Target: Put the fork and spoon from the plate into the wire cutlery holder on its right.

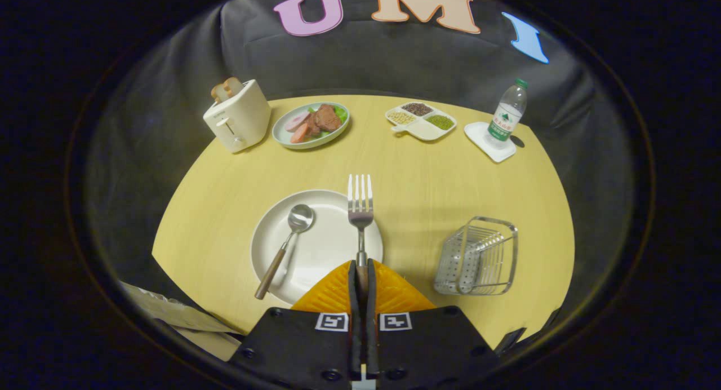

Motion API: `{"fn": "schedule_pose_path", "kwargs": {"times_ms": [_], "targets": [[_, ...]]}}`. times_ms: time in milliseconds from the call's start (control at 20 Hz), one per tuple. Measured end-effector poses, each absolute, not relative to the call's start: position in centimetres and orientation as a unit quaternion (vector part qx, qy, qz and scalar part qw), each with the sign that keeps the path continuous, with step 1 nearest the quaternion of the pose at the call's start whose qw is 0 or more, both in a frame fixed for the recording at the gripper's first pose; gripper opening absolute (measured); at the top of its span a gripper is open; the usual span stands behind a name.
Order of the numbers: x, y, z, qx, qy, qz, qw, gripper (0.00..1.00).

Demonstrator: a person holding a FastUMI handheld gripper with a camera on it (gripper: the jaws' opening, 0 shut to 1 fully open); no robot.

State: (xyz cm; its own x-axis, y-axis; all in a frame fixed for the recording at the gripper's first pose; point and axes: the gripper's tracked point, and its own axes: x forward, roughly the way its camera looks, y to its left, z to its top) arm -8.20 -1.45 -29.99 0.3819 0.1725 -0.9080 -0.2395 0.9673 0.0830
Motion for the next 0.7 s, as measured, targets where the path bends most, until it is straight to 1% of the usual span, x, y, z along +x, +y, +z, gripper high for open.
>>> {"fn": "schedule_pose_path", "kwargs": {"times_ms": [350, 700], "targets": [[-7.4, -6.2, -28.5, -0.047, 0.545, 0.1, 0.831, 0.06], [-8.2, -10.5, -28.6, -0.053, 0.571, 0.074, 0.816, 0.07]]}}
